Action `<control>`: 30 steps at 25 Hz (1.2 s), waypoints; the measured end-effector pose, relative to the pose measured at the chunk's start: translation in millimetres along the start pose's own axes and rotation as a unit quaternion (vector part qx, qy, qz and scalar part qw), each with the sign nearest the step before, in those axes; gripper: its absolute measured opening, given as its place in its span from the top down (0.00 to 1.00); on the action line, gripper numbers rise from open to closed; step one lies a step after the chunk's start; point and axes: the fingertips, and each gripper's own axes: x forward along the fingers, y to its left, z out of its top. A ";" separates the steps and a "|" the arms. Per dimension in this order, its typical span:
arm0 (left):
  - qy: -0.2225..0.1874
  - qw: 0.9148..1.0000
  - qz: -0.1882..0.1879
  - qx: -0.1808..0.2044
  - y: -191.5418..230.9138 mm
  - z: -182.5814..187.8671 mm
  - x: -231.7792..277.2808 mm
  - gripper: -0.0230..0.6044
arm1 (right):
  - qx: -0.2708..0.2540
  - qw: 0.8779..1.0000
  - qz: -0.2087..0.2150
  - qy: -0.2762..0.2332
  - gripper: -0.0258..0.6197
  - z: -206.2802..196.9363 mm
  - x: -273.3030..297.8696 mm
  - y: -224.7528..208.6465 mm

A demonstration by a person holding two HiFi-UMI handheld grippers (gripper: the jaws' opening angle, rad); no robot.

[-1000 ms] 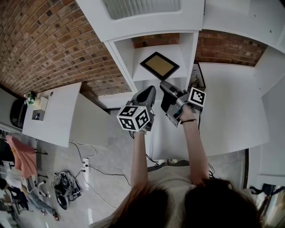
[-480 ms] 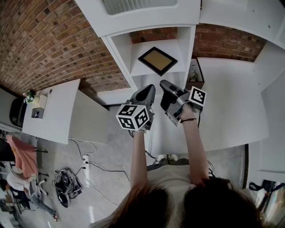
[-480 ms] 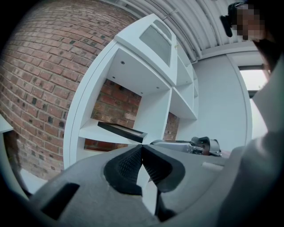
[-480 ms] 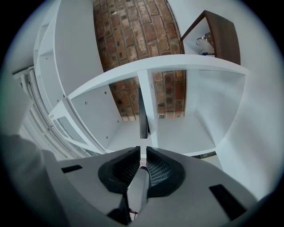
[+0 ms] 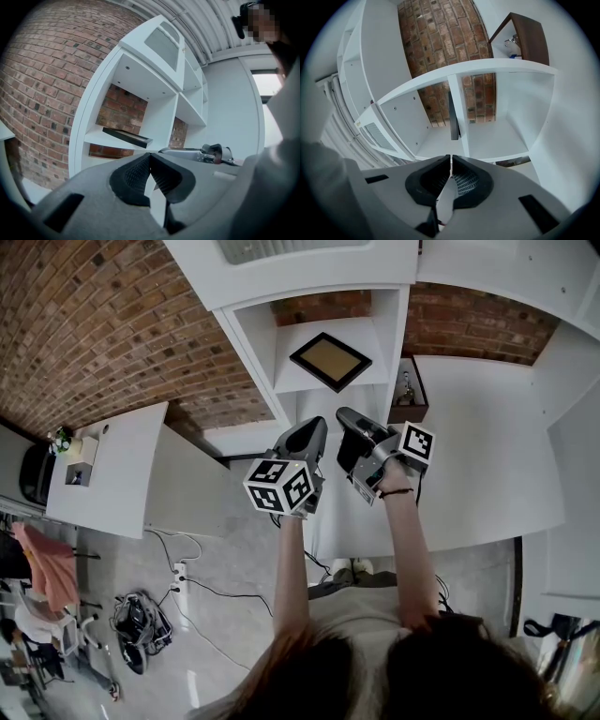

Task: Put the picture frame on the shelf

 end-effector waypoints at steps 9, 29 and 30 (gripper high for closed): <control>0.001 1.000 -0.001 -0.001 -2.6 -2.9 -10.1 0.95 | -0.013 1.000 -0.001 0.010 0.95 -12.6 -2.6 3.7; -0.007 1.000 -0.001 0.009 -3.0 3.9 -20.3 0.95 | -0.008 0.999 0.030 0.022 0.95 -25.2 2.0 16.4; -0.007 1.000 -0.002 0.009 -3.1 3.9 -20.5 0.95 | -0.009 0.999 0.031 0.023 0.95 -25.6 2.1 17.1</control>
